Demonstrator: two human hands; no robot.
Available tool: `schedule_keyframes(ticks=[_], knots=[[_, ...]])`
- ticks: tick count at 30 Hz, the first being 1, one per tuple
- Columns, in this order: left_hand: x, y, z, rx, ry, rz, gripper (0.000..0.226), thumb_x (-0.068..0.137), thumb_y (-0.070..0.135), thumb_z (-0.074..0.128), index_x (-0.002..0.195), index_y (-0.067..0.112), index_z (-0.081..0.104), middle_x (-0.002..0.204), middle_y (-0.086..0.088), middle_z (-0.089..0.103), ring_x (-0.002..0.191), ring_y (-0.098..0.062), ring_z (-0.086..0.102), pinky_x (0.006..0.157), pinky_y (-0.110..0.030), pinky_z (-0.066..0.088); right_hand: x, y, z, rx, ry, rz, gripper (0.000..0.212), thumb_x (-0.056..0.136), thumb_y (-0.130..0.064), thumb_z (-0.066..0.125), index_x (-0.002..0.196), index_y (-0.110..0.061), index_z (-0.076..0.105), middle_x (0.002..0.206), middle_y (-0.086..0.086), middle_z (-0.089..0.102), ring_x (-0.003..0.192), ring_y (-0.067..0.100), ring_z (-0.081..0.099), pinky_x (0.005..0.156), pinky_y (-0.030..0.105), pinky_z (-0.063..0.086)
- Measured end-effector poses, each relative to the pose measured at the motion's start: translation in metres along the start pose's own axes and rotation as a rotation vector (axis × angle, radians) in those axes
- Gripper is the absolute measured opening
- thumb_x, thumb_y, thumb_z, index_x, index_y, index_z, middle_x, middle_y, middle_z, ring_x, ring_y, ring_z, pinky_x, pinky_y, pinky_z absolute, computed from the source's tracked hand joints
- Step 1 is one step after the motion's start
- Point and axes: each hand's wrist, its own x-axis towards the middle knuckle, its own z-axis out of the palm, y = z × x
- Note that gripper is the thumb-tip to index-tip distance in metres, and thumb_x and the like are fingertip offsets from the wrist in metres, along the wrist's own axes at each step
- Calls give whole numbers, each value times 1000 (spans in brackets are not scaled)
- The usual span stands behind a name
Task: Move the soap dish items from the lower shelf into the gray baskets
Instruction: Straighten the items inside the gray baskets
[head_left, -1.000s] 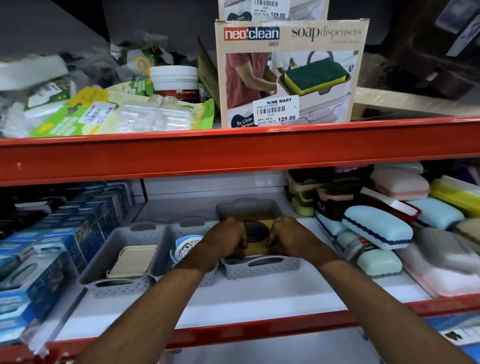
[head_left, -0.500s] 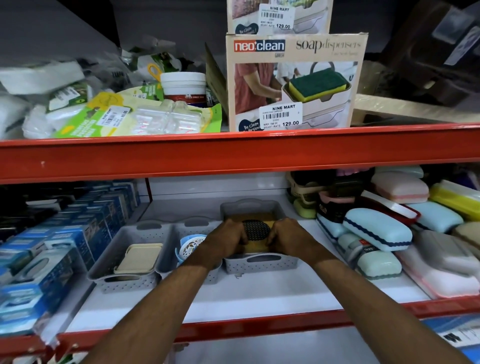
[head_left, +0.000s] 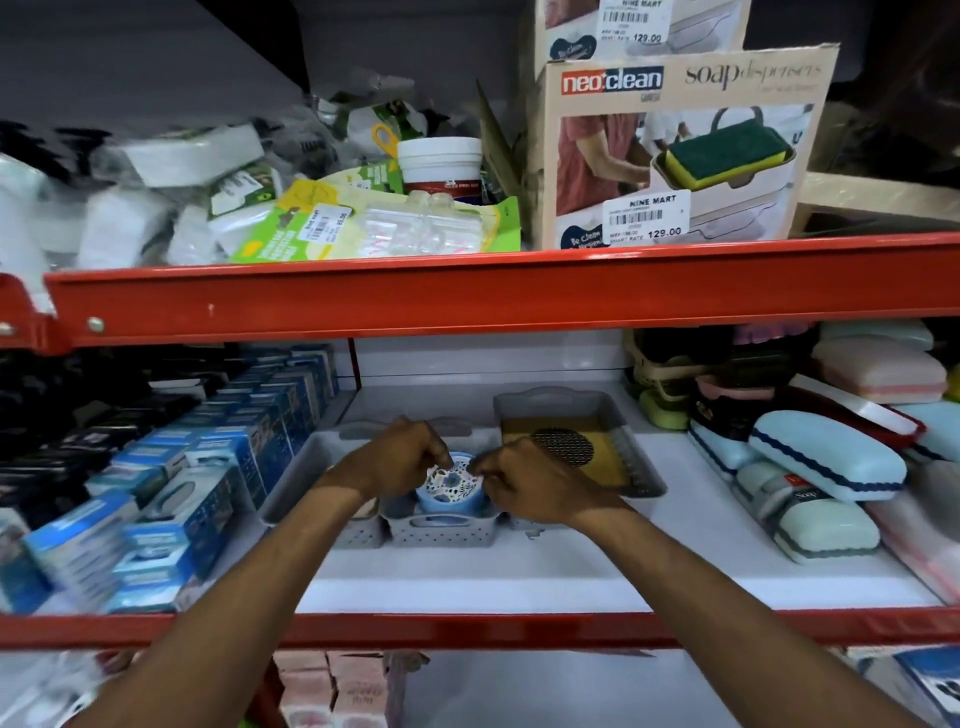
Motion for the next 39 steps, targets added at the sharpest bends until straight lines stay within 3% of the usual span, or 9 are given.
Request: schedule_keyframes(ticks=[6,10,14,18,26,29,32,35,39], knots=[[-8,-13,11,70,-116,12,30,85,-1,63,107,14,78,114,-10,73,105,-24,67,93,-32,54,5,-11,10,-148,-72,50,32,92,-25,49,68,-8,61,68,13,62,64,29,58,53,31,35],[-10,-14,10,66,-146,45,33,78,-9,61,95,12,81,96,-8,78,90,-23,68,78,-26,51,7,-18,6,-185,-51,33,34,95,-22,49,68,-7,63,64,8,60,55,16,48,69,31,27],[-10,-14,8,60,-163,69,34,80,-9,60,100,8,81,103,-9,81,95,-22,72,88,-32,57,8,-22,7,-269,-33,2,34,95,-21,49,69,-8,67,63,4,58,52,8,37,74,32,27],[-11,-14,9,49,-164,66,31,83,-9,59,98,8,80,104,-9,79,86,-16,66,74,-13,45,11,-22,6,-321,-44,-8,31,93,-19,49,68,-10,65,65,2,53,57,12,39,87,39,36],[-27,-13,-10,27,-119,23,32,97,4,56,122,14,72,131,-10,67,123,-25,62,107,-31,47,9,-26,7,-283,-55,31,27,97,-21,49,77,-12,65,78,2,57,65,14,44,81,35,43],[-37,-34,-32,-65,63,-2,42,96,-7,45,122,10,73,137,-9,69,130,-21,62,118,-34,43,11,-28,9,-185,2,49,33,101,-25,43,108,-9,71,112,11,71,85,20,61,70,22,43],[-50,-67,-45,-48,111,-93,37,94,-8,49,113,7,77,128,-11,73,121,-22,68,112,-29,47,25,-44,17,-109,30,13,40,103,-30,39,135,-20,60,149,8,53,127,28,56,101,39,48],[-60,-90,-40,11,42,-167,32,96,0,53,108,14,79,123,-6,75,116,-20,67,111,-33,50,43,-67,30,-37,-19,-7,41,103,-31,36,136,-23,59,150,9,51,140,31,43,111,52,39],[-64,-103,-26,28,-37,-205,35,96,4,52,111,23,78,126,-1,70,111,-15,64,94,-20,47,64,-79,49,-94,-165,-31,45,102,-31,31,110,-12,71,135,6,65,145,20,36,122,42,23]])
